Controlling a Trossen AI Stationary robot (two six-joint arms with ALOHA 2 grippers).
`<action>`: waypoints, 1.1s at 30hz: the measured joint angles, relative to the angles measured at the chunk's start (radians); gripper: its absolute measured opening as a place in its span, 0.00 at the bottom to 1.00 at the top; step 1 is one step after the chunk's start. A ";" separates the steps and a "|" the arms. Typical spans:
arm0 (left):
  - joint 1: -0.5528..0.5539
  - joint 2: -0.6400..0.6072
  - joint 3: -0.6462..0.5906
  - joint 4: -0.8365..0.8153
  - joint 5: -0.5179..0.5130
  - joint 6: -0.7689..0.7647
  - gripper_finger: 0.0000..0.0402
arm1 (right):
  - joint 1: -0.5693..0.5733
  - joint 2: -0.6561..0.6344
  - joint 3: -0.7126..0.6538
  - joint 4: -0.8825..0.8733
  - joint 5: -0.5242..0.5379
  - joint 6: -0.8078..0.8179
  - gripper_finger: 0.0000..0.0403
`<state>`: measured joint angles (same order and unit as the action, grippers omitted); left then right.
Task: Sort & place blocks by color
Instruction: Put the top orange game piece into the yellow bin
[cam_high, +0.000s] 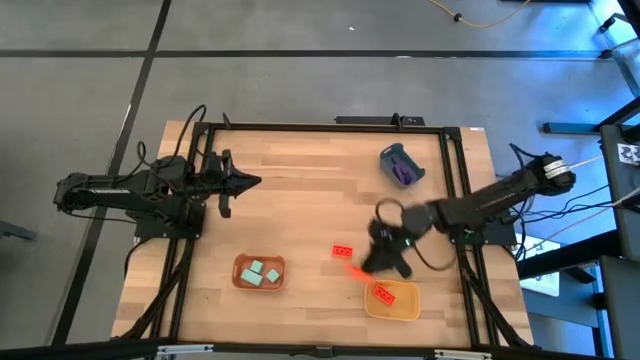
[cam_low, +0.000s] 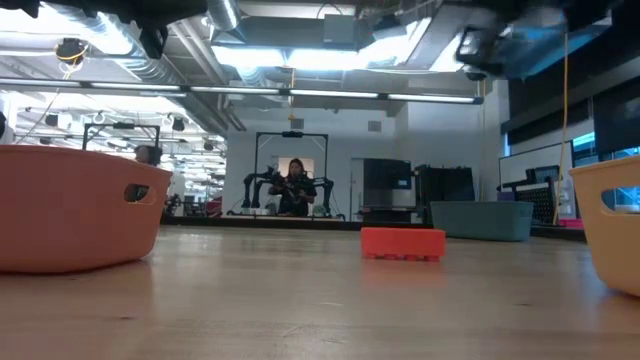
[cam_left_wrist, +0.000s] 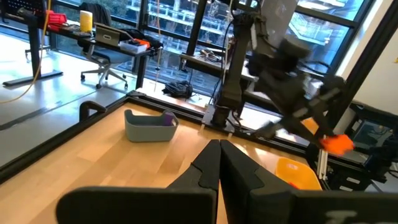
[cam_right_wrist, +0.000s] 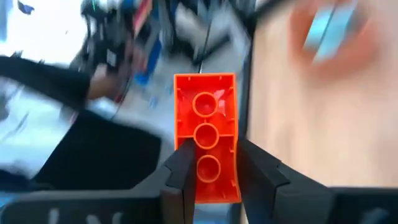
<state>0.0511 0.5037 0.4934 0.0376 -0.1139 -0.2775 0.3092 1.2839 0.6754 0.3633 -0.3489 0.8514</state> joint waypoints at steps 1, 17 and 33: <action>0.000 0.000 0.000 0.000 -0.003 0.000 0.00 | 0.045 0.000 0.000 -0.028 0.004 0.041 0.22; 0.000 0.000 0.000 0.000 -0.026 0.000 0.00 | 0.378 0.029 0.017 -0.546 0.277 0.439 0.22; 0.000 0.000 0.000 0.000 -0.031 0.000 0.00 | 0.378 0.339 0.278 -0.811 0.324 0.322 0.25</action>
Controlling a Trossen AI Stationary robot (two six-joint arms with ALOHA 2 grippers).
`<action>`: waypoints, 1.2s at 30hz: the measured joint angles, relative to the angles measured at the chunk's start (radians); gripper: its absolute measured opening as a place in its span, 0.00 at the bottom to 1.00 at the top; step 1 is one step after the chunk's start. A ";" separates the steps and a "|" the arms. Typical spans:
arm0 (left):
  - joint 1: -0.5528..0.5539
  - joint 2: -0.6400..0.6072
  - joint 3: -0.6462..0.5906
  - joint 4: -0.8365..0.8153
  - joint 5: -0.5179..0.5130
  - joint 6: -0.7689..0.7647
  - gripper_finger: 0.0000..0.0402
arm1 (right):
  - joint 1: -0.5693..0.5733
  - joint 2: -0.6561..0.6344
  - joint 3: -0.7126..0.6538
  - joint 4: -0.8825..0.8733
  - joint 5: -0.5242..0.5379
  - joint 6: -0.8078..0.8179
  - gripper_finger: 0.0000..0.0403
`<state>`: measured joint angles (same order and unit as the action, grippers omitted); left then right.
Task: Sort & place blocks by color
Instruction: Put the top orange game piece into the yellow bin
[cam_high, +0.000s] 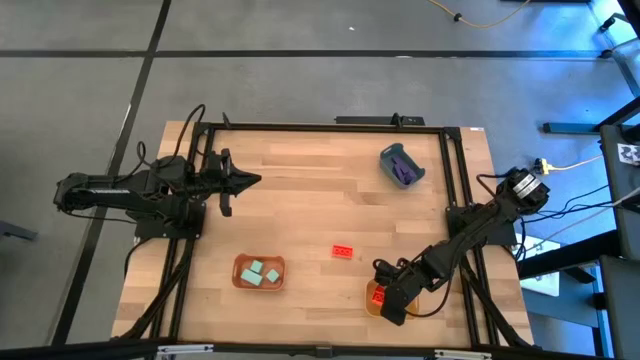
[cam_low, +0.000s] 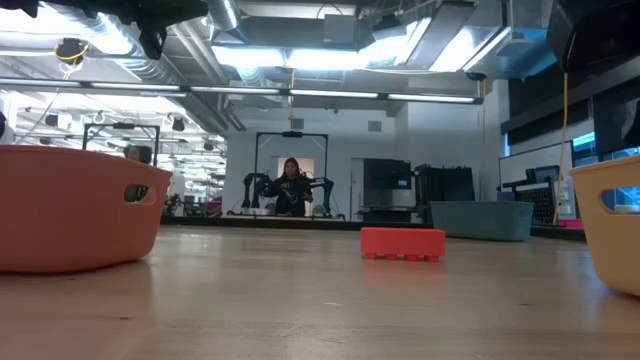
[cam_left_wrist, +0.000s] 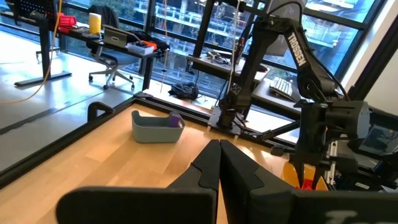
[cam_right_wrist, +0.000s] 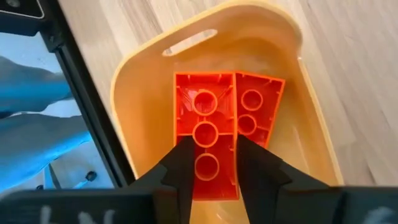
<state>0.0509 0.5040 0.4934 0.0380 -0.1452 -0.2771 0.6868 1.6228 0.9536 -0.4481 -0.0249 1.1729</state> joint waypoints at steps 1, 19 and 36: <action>0.000 0.000 0.000 0.000 0.000 0.000 0.00 | 0.000 0.006 0.000 0.003 0.004 0.000 0.26; 0.000 0.000 0.000 0.000 0.009 0.000 0.00 | -0.001 0.034 0.000 0.005 -0.017 0.005 0.47; 0.000 0.000 0.000 0.000 0.008 0.000 0.00 | -0.020 0.033 0.087 -0.144 0.087 -0.089 0.73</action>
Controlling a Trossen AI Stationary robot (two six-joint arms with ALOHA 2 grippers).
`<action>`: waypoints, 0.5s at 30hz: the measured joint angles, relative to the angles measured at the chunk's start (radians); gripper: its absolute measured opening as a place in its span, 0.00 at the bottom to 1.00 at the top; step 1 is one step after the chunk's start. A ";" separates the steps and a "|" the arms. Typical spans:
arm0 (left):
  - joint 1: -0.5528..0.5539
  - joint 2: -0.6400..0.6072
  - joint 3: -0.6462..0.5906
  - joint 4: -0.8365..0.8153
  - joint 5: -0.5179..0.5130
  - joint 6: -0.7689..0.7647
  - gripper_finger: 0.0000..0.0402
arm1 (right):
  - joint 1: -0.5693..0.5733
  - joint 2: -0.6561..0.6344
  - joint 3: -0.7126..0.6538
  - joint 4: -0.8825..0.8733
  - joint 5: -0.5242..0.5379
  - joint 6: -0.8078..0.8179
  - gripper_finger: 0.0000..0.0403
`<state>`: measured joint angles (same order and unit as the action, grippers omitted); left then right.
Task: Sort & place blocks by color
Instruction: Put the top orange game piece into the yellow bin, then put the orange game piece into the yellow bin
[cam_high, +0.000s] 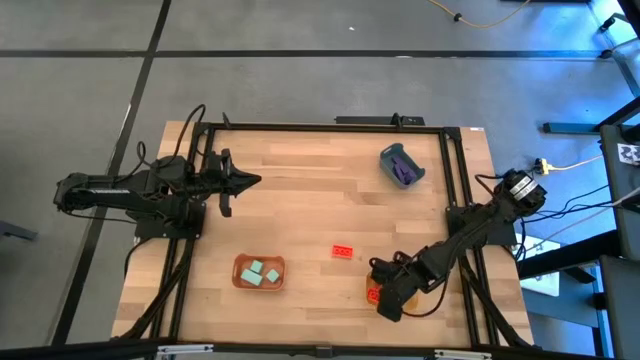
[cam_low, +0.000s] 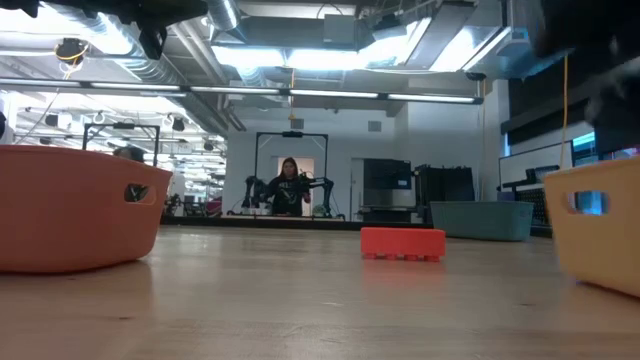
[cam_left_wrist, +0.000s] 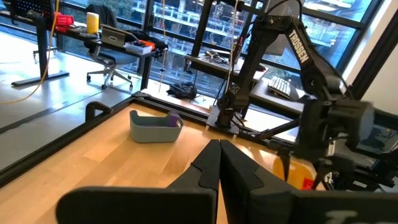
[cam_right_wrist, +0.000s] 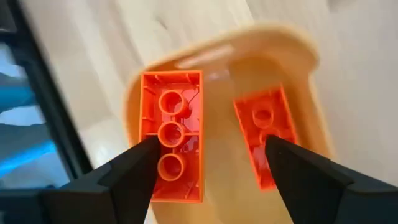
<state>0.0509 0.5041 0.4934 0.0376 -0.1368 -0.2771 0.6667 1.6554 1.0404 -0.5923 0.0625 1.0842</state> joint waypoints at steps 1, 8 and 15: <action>0.000 0.000 0.000 0.000 0.000 0.000 0.00 | 0.006 0.000 0.015 -0.011 0.024 -0.021 0.72; 0.000 0.000 0.000 0.009 -0.003 -0.001 0.00 | -0.005 0.011 0.045 -0.219 0.074 0.065 0.72; 0.000 0.070 0.027 0.190 0.068 -0.047 0.00 | 0.000 0.012 0.043 -0.170 0.069 0.065 0.72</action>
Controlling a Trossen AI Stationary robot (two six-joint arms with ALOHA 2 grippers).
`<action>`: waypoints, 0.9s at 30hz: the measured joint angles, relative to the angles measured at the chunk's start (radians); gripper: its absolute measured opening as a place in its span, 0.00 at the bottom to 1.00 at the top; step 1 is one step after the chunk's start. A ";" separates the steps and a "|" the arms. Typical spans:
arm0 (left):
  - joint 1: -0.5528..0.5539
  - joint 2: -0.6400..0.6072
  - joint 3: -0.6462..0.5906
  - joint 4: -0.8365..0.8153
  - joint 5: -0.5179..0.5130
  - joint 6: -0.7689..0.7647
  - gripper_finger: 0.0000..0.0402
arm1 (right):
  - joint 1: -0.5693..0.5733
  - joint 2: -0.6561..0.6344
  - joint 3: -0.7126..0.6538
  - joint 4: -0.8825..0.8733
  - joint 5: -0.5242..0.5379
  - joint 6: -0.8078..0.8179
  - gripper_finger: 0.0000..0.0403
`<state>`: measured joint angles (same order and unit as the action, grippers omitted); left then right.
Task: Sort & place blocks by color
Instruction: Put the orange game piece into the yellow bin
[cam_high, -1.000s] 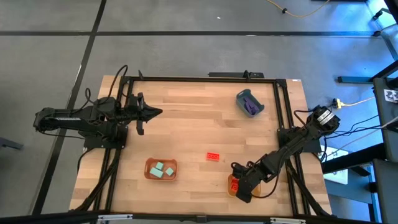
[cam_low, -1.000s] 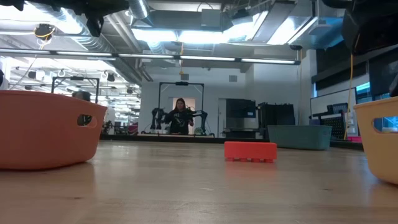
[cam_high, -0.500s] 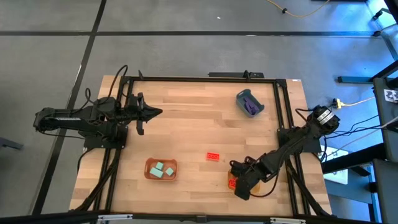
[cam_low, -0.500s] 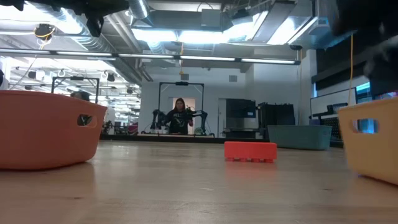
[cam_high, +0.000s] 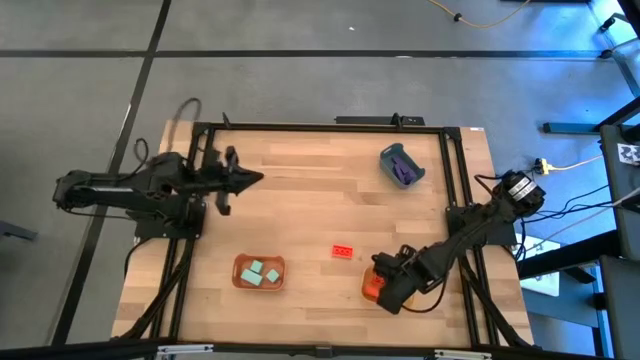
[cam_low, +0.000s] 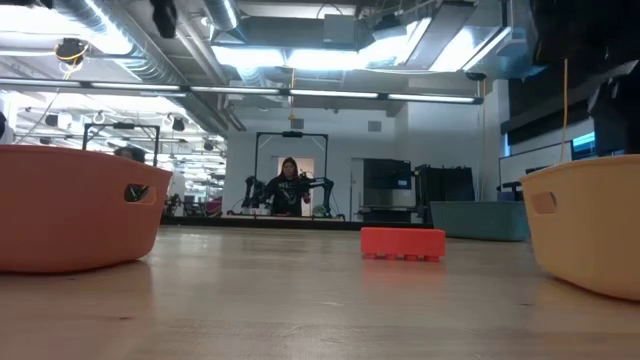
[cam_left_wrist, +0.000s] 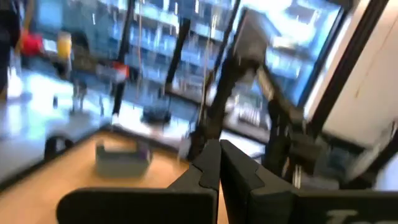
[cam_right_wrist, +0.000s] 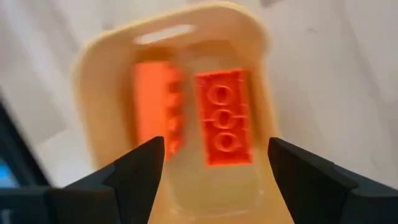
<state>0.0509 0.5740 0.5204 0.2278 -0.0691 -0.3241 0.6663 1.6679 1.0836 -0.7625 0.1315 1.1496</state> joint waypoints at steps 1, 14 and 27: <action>0.000 0.030 0.015 -0.022 0.012 -0.005 0.00 | -0.001 0.000 -0.001 -0.008 0.007 0.021 0.72; 0.000 0.323 0.321 -0.250 0.177 0.182 0.00 | -0.089 -0.152 -0.001 0.189 0.259 -0.196 0.72; 0.000 0.142 0.318 -0.234 0.122 0.178 0.00 | -0.432 -0.168 0.000 0.574 0.017 -0.741 0.72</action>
<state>0.0513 0.7156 0.8387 -0.0059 0.0534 -0.1459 0.2345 1.5002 1.0836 -0.1888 0.1481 0.4083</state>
